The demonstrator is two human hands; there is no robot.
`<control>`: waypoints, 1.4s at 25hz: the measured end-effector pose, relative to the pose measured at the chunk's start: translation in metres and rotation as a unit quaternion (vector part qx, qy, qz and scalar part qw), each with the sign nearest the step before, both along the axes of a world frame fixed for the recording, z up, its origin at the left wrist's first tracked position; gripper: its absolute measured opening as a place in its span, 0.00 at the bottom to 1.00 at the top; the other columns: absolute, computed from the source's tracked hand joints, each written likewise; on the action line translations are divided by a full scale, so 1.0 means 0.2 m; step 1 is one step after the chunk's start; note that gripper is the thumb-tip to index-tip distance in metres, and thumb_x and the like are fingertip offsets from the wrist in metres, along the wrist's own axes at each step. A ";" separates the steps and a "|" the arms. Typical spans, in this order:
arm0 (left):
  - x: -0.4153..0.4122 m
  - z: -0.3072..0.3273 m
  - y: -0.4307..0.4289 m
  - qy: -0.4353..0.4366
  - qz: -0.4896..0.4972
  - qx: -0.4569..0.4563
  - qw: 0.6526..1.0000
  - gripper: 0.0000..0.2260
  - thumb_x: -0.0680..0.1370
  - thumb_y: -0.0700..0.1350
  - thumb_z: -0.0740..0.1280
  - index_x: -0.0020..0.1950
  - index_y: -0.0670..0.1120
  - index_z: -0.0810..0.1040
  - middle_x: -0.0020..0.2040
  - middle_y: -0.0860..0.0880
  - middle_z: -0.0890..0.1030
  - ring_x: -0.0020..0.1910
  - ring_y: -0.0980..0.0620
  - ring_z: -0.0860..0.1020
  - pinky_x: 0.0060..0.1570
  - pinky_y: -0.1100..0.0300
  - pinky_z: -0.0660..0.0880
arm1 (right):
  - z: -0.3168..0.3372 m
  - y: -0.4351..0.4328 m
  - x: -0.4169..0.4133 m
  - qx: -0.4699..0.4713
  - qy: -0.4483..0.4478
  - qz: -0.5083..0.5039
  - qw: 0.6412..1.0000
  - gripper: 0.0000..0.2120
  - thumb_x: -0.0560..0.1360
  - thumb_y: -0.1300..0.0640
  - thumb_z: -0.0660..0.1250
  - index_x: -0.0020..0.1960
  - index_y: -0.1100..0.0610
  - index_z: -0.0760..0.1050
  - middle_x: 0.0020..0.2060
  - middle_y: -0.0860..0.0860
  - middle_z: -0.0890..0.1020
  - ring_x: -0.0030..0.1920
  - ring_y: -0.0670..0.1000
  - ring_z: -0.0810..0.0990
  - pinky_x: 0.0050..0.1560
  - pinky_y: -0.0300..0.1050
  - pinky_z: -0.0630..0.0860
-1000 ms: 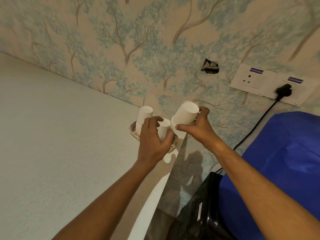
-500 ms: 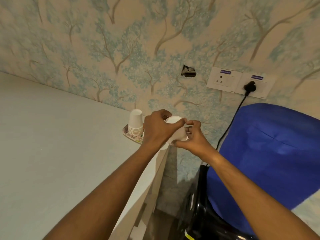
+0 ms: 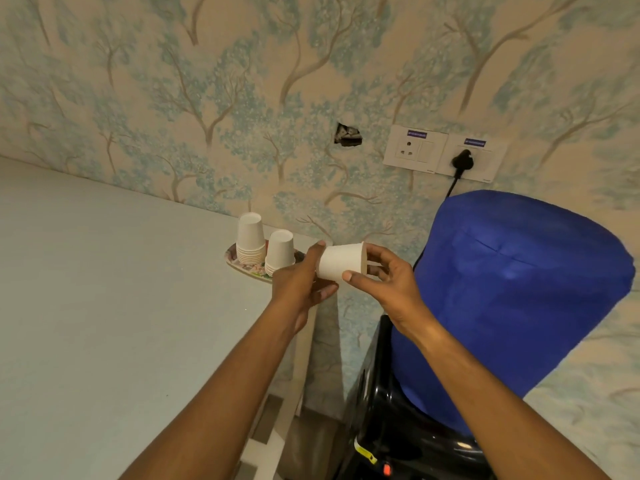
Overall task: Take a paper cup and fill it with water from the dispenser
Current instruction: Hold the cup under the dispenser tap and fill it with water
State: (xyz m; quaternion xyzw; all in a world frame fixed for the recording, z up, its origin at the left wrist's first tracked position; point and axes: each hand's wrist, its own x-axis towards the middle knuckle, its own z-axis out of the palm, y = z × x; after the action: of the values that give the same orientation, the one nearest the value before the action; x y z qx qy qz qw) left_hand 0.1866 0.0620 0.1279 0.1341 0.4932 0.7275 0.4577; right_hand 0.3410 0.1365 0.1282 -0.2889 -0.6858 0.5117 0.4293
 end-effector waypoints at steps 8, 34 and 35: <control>0.19 -0.18 -0.07 -0.058 -0.105 -0.043 0.992 0.19 0.79 0.49 0.72 0.60 0.36 0.81 0.47 0.38 0.86 0.40 0.46 0.86 0.39 0.56 0.84 | -0.07 -0.07 0.06 0.068 -0.026 -0.055 0.996 0.26 0.67 0.59 0.85 0.62 0.48 0.81 0.59 0.48 0.83 0.58 0.42 0.81 0.53 0.34 0.79; 0.38 -0.40 -0.14 -0.027 -0.133 -0.077 0.988 0.39 0.64 0.67 0.76 0.58 0.34 0.83 0.52 0.38 0.86 0.44 0.50 0.86 0.41 0.61 0.82 | -0.41 -0.19 0.32 0.060 -0.056 -0.062 0.995 0.31 0.67 0.53 0.84 0.67 0.46 0.76 0.61 0.44 0.84 0.63 0.42 0.81 0.54 0.30 0.78; 0.40 -0.43 -0.14 -0.025 -0.139 -0.075 0.987 0.39 0.62 0.67 0.77 0.58 0.35 0.83 0.51 0.38 0.87 0.43 0.51 0.86 0.41 0.61 0.82 | -0.43 -0.20 0.35 0.057 -0.058 -0.064 0.995 0.31 0.67 0.53 0.84 0.67 0.46 0.76 0.60 0.43 0.84 0.62 0.42 0.81 0.53 0.29 0.78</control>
State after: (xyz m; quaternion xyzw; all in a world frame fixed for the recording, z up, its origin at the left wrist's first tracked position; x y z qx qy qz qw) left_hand 0.2665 0.0331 0.0428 0.1490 0.5115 0.6206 0.5754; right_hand 0.4104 0.0967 0.0414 -0.3368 -0.7174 0.4259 0.4365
